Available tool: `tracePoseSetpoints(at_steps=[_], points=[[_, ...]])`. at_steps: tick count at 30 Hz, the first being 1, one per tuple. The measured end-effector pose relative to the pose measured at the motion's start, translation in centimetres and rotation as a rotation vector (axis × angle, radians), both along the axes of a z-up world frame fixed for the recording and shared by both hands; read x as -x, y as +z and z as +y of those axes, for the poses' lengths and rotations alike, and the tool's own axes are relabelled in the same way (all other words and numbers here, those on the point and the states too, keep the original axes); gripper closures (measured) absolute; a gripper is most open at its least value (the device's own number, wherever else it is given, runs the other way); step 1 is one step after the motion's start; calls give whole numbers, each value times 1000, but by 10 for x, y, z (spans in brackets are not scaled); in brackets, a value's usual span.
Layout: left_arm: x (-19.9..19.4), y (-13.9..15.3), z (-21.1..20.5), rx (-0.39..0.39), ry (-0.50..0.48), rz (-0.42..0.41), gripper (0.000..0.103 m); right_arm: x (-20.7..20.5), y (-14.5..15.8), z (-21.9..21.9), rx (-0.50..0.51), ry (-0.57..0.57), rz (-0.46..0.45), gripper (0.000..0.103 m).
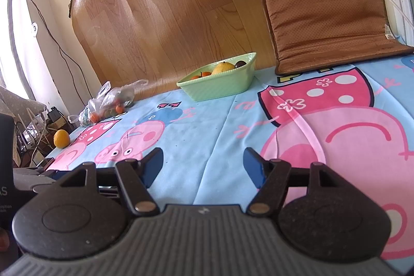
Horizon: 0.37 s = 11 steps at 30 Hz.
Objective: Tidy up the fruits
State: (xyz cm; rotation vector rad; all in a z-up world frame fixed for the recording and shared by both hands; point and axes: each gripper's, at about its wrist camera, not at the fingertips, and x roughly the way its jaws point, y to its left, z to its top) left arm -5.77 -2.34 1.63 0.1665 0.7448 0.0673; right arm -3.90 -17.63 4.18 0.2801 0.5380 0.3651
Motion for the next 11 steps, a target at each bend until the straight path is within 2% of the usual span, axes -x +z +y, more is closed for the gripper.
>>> tracePoseSetpoints(at_steps=[6, 11], points=[[-1, 0, -1, 12, -22, 6, 0, 0, 0, 0, 1, 0, -1, 33], [2, 5, -4, 24, -56, -35, 0, 0, 1, 0, 1, 0, -1, 32]])
